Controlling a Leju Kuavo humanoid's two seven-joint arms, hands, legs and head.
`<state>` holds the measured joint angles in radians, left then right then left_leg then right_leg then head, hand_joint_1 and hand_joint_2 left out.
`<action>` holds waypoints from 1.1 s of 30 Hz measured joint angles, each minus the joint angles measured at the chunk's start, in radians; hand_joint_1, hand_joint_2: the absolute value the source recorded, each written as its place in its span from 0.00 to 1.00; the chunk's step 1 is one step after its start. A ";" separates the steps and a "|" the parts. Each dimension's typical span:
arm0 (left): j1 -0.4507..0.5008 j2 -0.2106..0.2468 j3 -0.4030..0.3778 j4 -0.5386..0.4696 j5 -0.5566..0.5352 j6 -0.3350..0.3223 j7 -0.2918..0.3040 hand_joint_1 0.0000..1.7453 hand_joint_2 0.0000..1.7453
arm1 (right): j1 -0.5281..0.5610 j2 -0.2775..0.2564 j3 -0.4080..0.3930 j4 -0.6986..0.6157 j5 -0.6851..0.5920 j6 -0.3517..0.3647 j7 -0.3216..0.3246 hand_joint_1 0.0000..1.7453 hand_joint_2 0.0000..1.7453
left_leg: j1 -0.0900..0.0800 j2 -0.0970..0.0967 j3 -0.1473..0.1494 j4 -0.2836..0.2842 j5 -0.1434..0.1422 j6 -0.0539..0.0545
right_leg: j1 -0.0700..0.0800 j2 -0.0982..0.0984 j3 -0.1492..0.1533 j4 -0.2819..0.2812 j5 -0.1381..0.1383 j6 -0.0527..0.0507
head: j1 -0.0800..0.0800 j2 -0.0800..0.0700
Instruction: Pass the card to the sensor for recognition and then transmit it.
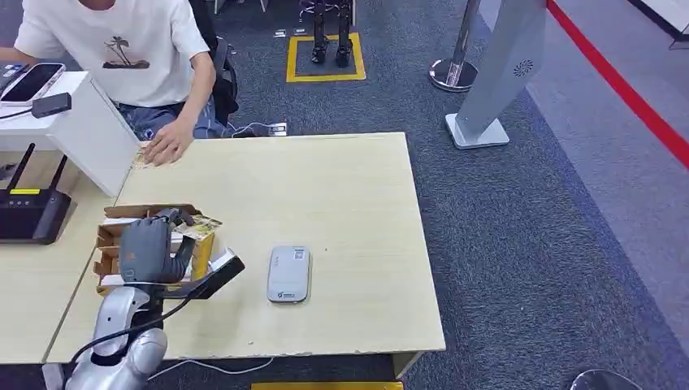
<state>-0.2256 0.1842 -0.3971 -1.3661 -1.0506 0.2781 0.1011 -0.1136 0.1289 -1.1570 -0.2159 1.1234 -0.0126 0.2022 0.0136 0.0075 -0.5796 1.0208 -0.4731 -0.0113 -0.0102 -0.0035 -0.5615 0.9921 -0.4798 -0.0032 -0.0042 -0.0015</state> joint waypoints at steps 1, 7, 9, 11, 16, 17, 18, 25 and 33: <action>0.002 -0.003 -0.005 0.003 0.004 0.002 -0.001 1.00 1.00 | 0.000 0.000 0.002 0.000 0.000 -0.002 0.000 0.00 0.00 | 0.000 0.000 0.000 0.000 0.000 0.000 | 0.000 0.000 0.000 0.000 0.000 0.000 | 0.000 0.000; 0.047 -0.026 -0.031 0.023 -0.007 0.055 -0.025 1.00 1.00 | 0.003 0.000 0.006 0.000 0.009 -0.002 0.001 0.00 0.00 | 0.000 0.000 0.000 0.000 0.000 0.000 | 0.000 0.000 0.000 0.000 0.000 0.000 | 0.000 0.000; 0.051 -0.035 -0.040 0.033 -0.016 0.064 -0.019 1.00 1.00 | 0.003 0.000 0.008 0.000 0.016 -0.002 0.001 0.00 0.00 | 0.000 0.000 0.000 0.000 0.000 0.000 | 0.000 0.000 0.000 0.000 0.000 0.000 | 0.000 0.000; 0.054 -0.041 -0.045 0.042 -0.018 0.067 -0.019 1.00 1.00 | 0.004 0.000 0.012 0.000 0.016 -0.002 0.001 0.00 0.00 | 0.000 0.000 0.000 0.000 0.000 0.000 | 0.000 0.000 0.000 0.000 0.000 0.000 | 0.000 0.000; 0.057 -0.050 -0.047 0.056 -0.019 0.067 -0.018 1.00 1.00 | 0.004 0.000 0.013 0.000 0.016 -0.002 0.001 0.00 0.00 | 0.000 0.000 0.000 0.000 0.000 0.000 | 0.000 0.000 0.000 0.000 0.000 0.000 | 0.000 0.000; 0.058 -0.051 -0.047 0.059 -0.025 0.069 -0.014 1.00 1.00 | 0.004 0.000 0.014 0.000 0.016 -0.003 0.001 0.00 0.00 | 0.000 0.000 0.000 0.000 0.000 0.000 | 0.000 0.000 0.000 0.000 0.000 0.000 | 0.000 0.000; 0.058 -0.054 -0.047 0.064 -0.032 0.070 -0.006 1.00 1.00 | 0.004 0.000 0.014 0.001 0.017 -0.003 0.001 0.00 0.00 | 0.000 0.000 0.000 0.000 0.000 0.000 | 0.000 0.000 0.000 0.000 0.000 0.000 | 0.000 0.000; 0.059 -0.106 -0.047 0.158 -0.047 0.111 0.010 1.00 1.00 | 0.002 0.000 0.023 0.001 0.022 -0.004 0.013 0.00 0.00 | 0.000 0.000 0.000 0.000 0.000 0.000 | 0.000 0.000 0.000 0.000 0.000 0.000 | 0.000 0.000; -0.022 -0.182 -0.047 0.317 -0.042 0.120 -0.010 1.00 1.00 | -0.015 0.000 0.047 0.001 0.045 -0.002 0.031 0.00 0.00 | 0.000 0.000 0.000 0.000 0.001 0.001 | 0.000 0.000 0.000 0.000 0.001 0.001 | 0.000 0.000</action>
<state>-0.2478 0.0023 -0.4444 -1.0486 -1.0922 0.3979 0.0908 -0.1288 0.1289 -1.1097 -0.2148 1.1681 -0.0149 0.2331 0.0136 0.0071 -0.5796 1.0208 -0.4725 -0.0107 -0.0102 -0.0037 -0.5613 0.9922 -0.4789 -0.0023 -0.0042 -0.0011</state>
